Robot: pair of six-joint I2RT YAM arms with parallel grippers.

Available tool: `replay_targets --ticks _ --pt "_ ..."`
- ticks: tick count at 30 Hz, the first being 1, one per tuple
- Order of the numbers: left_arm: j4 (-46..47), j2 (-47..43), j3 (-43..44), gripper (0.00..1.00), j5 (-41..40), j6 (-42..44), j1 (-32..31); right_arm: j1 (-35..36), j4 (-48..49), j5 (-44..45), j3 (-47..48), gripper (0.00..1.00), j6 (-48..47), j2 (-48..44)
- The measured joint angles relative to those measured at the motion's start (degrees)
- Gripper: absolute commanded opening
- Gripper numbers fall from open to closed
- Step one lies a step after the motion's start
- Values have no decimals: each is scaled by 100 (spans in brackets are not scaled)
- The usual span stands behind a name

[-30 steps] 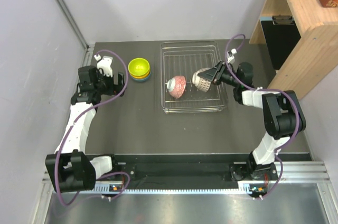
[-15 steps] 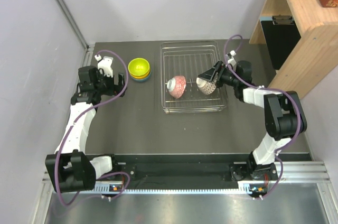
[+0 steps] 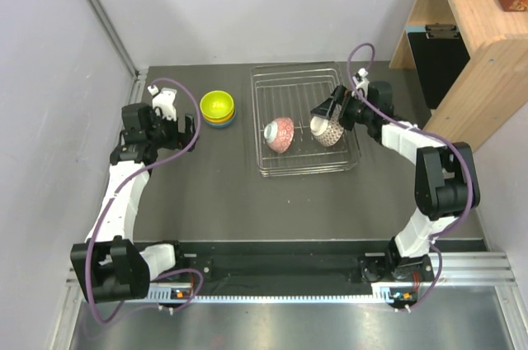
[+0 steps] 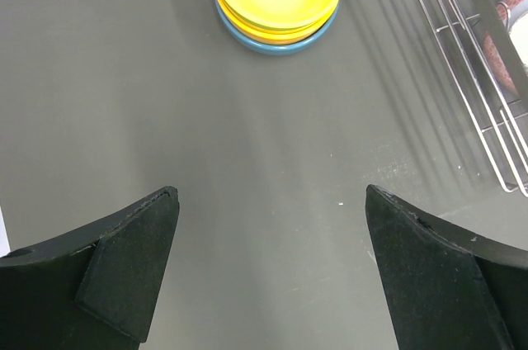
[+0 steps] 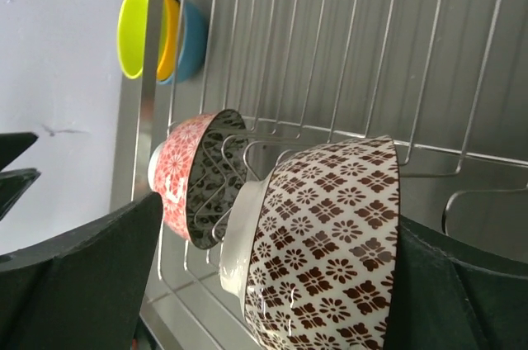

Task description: Load the bowls into the dish rack

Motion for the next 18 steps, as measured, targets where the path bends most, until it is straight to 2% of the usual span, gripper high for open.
replay_targets --ticks 9,18 --pt "2 0 -4 99 33 0 0 146 -1154 837 664 98 -660 -11" --pt "-4 -37 -24 99 44 28 0 570 -2162 2352 1224 100 -1438 -11"
